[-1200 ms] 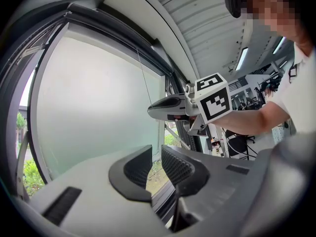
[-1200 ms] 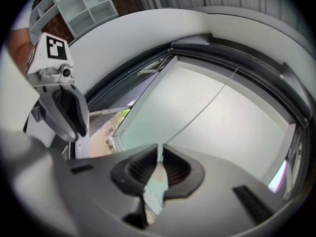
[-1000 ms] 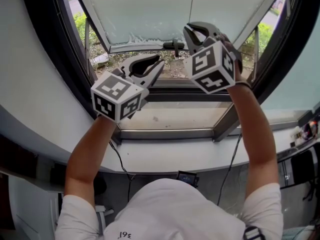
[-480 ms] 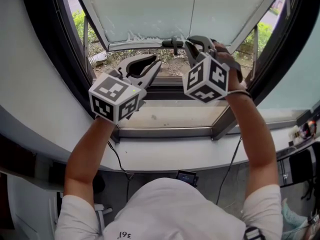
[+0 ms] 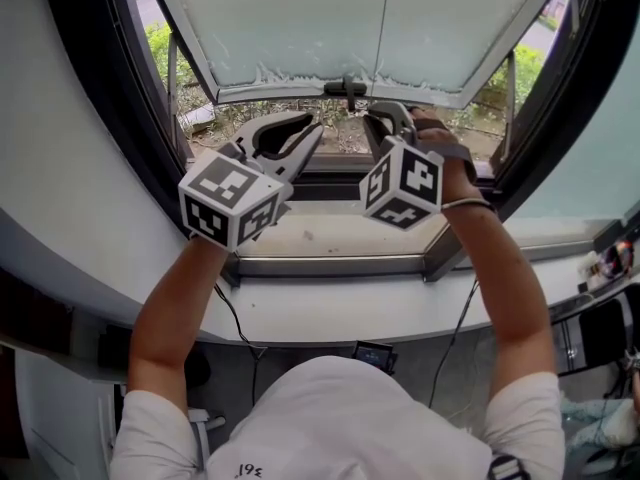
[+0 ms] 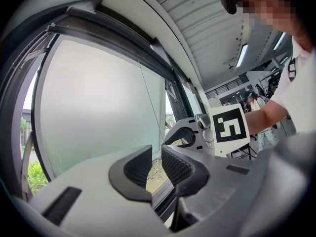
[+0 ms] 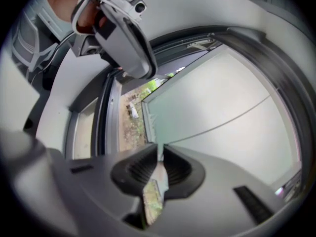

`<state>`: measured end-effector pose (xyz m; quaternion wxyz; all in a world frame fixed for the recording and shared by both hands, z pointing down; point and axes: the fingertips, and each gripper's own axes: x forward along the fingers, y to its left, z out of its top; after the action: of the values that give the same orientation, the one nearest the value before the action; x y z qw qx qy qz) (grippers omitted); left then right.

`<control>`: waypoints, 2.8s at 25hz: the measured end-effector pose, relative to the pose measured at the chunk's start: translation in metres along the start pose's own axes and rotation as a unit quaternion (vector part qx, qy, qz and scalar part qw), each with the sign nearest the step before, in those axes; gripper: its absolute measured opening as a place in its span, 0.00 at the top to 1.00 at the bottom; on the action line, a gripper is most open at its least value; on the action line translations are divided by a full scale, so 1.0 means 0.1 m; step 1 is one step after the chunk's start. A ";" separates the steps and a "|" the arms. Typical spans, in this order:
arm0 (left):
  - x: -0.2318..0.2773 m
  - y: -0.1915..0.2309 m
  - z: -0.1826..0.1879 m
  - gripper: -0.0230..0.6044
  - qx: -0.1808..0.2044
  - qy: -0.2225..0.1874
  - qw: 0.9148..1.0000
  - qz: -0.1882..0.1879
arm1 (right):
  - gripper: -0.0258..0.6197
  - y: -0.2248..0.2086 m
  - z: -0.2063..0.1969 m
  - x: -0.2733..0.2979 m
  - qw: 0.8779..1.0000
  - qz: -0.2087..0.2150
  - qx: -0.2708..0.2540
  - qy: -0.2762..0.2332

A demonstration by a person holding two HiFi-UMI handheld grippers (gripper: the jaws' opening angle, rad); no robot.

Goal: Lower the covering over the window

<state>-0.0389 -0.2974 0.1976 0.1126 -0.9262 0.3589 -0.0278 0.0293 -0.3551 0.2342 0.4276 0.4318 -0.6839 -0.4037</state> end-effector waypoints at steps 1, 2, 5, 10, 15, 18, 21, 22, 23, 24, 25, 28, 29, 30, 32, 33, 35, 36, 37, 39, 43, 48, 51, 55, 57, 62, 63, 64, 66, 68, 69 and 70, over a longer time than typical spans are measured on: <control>0.00 0.00 0.00 0.87 0.001 0.001 1.000 -0.001 | 0.89 0.01 0.00 -0.01 1.000 0.003 -0.003 0.002; 0.00 0.00 0.01 0.87 0.002 0.001 1.000 -0.001 | 0.89 0.02 0.00 -0.01 1.000 0.005 -0.007 0.004; -0.01 0.00 0.02 0.87 0.004 0.000 1.000 -0.002 | 0.89 0.09 -0.02 -0.01 1.000 0.015 -0.019 0.013; 0.00 -0.03 0.03 0.87 0.010 0.000 1.000 -0.006 | 0.89 0.31 -0.08 0.00 0.998 0.040 -0.029 0.030; -0.01 -0.09 0.03 0.87 0.018 0.000 1.000 -0.011 | 0.89 0.59 -0.20 0.00 0.996 0.064 -0.032 0.043; -0.01 -0.07 0.03 0.87 0.024 0.002 1.000 -0.010 | 0.89 0.70 -0.21 0.01 0.996 0.079 -0.028 0.043; -0.01 -0.06 0.05 0.87 0.035 0.004 0.999 -0.007 | 0.89 0.78 -0.19 0.01 0.995 0.088 -0.026 0.043; -0.01 -0.06 0.05 0.87 0.041 0.005 0.999 -0.006 | 0.89 0.81 -0.20 0.01 0.995 0.090 -0.026 0.044; -0.01 -0.07 0.05 0.87 0.046 0.006 0.999 -0.006 | 0.89 0.83 -0.21 0.01 0.994 0.092 -0.028 0.046; -0.02 -0.07 0.06 0.87 0.051 0.006 0.999 -0.006 | 0.89 0.86 -0.22 0.01 0.994 0.092 -0.029 0.048; -0.02 -0.07 0.06 0.87 0.054 0.006 0.998 -0.007 | 0.89 0.87 -0.23 0.02 0.994 0.093 -0.029 0.049; -0.04 -0.05 0.09 0.86 0.058 0.005 0.998 -0.006 | 0.89 0.92 -0.26 0.04 0.994 0.095 -0.031 0.054; -0.05 -0.03 0.10 0.85 0.060 0.005 0.998 -0.004 | 0.89 0.95 -0.27 0.06 0.993 0.097 -0.033 0.055; -0.05 -0.01 0.11 0.85 0.063 0.005 0.998 -0.002 | 0.89 0.98 -0.27 0.07 0.993 0.101 -0.034 0.057; -0.06 0.04 0.15 0.84 0.070 0.002 0.998 0.004 | 0.89 1.09 -0.32 0.09 0.990 0.115 -0.046 0.067; -0.07 0.07 0.18 0.84 0.074 -0.001 0.997 0.007 | 0.89 1.16 -0.35 0.10 0.988 0.122 -0.059 0.074; -0.10 0.13 0.24 0.83 0.082 -0.006 0.996 0.016 | 0.89 1.30 -0.41 0.13 0.985 0.132 -0.078 0.083; -0.11 0.16 0.26 0.82 0.085 -0.008 0.996 0.020 | 0.89 1.36 -0.43 0.14 0.984 0.135 -0.079 0.084; -0.12 0.19 0.28 0.82 0.088 -0.009 0.996 0.023 | 0.89 1.40 -0.45 0.14 0.984 0.137 -0.077 0.086; -0.14 0.23 0.30 0.82 0.092 -0.010 0.995 0.028 | 0.89 1.44 -0.47 0.15 0.983 0.139 -0.074 0.089; -0.15 0.28 0.34 0.81 0.107 -0.009 0.994 0.037 | 0.89 1.50 -0.48 0.19 0.983 0.143 -0.072 0.091; -0.15 0.35 0.44 0.81 0.136 -0.005 0.990 0.048 | 0.89 1.58 -0.52 0.18 0.983 0.144 -0.070 0.095; -0.16 0.43 0.54 0.81 0.161 -0.003 0.985 0.061 | 0.89 1.60 -0.54 0.18 0.982 0.145 -0.069 0.099; -0.14 0.53 0.70 0.80 0.222 0.010 0.972 0.082 | 0.89 1.65 -0.57 0.19 0.980 0.149 -0.075 0.104; -0.12 0.57 0.77 0.77 0.261 0.018 0.961 0.093 | 0.89 1.70 -0.59 0.20 0.979 0.154 -0.077 0.106; -0.03 0.70 0.87 0.71 0.355 0.048 0.925 0.126 | 0.89 1.93 -0.60 0.18 0.975 0.172 -0.080 0.113; -0.01 0.73 0.86 0.71 0.371 0.055 0.918 0.132 | 0.89 1.99 -0.59 0.17 0.975 0.176 -0.080 0.113; 0.00 0.75 0.85 0.70 0.387 0.061 0.910 0.138 | 0.89 2.04 -0.59 0.16 0.974 0.180 -0.081 0.113; 0.03 0.79 0.84 0.67 0.415 0.069 0.895 0.147 | 0.89 2.12 -0.60 0.15 0.972 0.185 -0.084 0.116; 0.07 0.83 0.81 0.66 0.430 0.079 0.887 0.150 | 0.89 2.17 -0.64 0.16 0.971 0.189 -0.082 0.120; 0.09 0.85 0.79 0.65 0.434 0.085 0.884 0.150 | 0.89 2.18 -0.66 0.16 0.971 0.191 -0.079 0.122; 0.12 0.88 0.77 0.65 0.440 0.092 0.881 0.150 | 0.89 2.19 -0.67 0.16 0.970 0.192 -0.078 0.124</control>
<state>-0.0777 -0.3542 0.1021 0.4775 -0.7098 0.4531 -0.2509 0.0344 -0.3162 0.4604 0.6105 0.3044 -0.6624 -0.3096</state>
